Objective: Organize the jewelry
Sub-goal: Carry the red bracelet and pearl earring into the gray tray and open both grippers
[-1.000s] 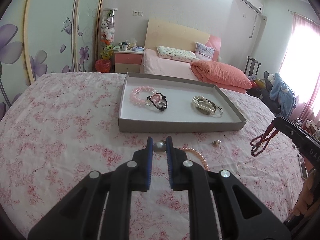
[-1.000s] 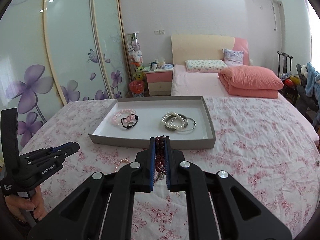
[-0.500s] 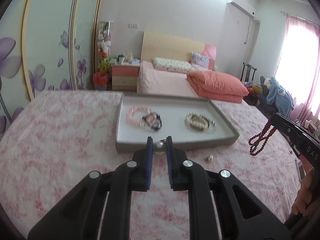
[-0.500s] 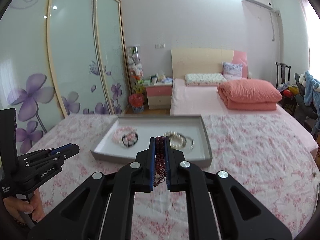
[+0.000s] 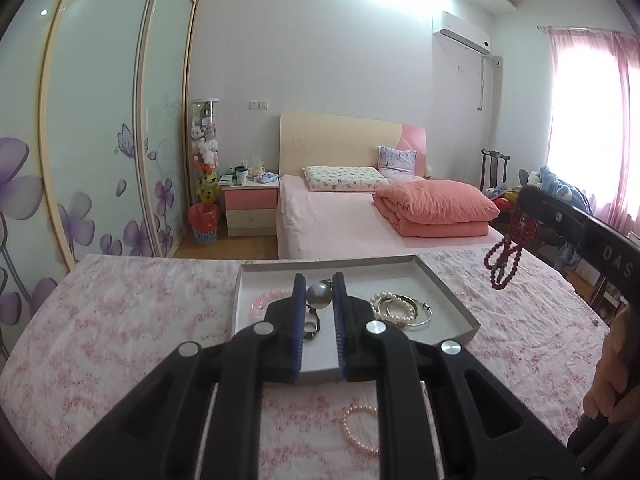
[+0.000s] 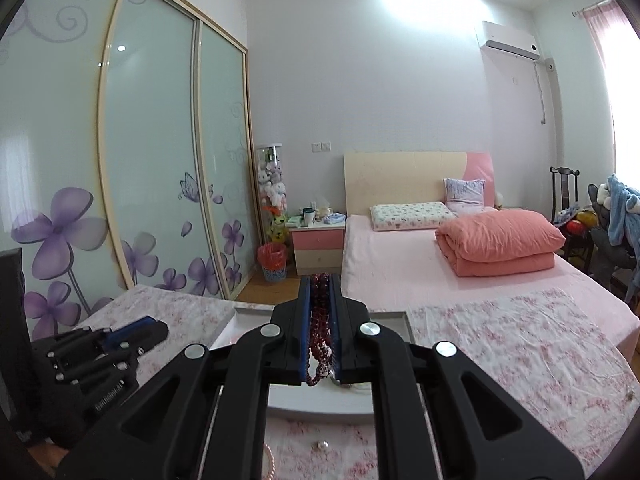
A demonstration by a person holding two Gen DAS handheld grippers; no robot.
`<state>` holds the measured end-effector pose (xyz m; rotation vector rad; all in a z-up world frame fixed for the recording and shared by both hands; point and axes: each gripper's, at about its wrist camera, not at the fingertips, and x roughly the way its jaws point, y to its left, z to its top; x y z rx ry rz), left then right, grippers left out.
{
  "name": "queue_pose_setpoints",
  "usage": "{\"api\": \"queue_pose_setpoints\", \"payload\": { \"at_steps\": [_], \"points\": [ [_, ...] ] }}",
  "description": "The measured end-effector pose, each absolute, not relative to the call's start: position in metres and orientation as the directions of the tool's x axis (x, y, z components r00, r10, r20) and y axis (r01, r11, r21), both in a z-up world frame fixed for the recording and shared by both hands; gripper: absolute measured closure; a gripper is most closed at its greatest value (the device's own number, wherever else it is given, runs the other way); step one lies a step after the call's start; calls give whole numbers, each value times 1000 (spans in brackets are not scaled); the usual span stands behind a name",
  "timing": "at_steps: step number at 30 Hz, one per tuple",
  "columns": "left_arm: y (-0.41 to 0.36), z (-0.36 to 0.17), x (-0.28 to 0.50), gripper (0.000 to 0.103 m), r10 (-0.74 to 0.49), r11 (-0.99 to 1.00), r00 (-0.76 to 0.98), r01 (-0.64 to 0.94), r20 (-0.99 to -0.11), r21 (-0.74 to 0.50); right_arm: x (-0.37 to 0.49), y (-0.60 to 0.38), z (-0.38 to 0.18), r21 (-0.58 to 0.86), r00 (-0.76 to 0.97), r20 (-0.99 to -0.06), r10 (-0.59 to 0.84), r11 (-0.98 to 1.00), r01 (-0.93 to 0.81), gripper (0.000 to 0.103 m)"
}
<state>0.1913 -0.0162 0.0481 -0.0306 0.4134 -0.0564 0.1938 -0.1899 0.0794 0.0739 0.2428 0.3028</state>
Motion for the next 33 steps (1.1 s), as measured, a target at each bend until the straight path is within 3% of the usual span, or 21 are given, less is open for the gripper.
{"api": "queue_pose_setpoints", "payload": {
  "at_steps": [14,25,33],
  "points": [
    [-18,31,242,89,-30,1000,900,29,-434,-10,241,-182,64,121,926,-240,291,955,-269,94],
    [-7,-9,304,89,-50,997,840,14,-540,-69,309,-172,19,154,877,-368,310,950,-271,94],
    [-9,-26,324,89,-60,997,824,21,-563,-75,328,-177,0,190,853,-415,316,947,-259,94]
  ]
}}
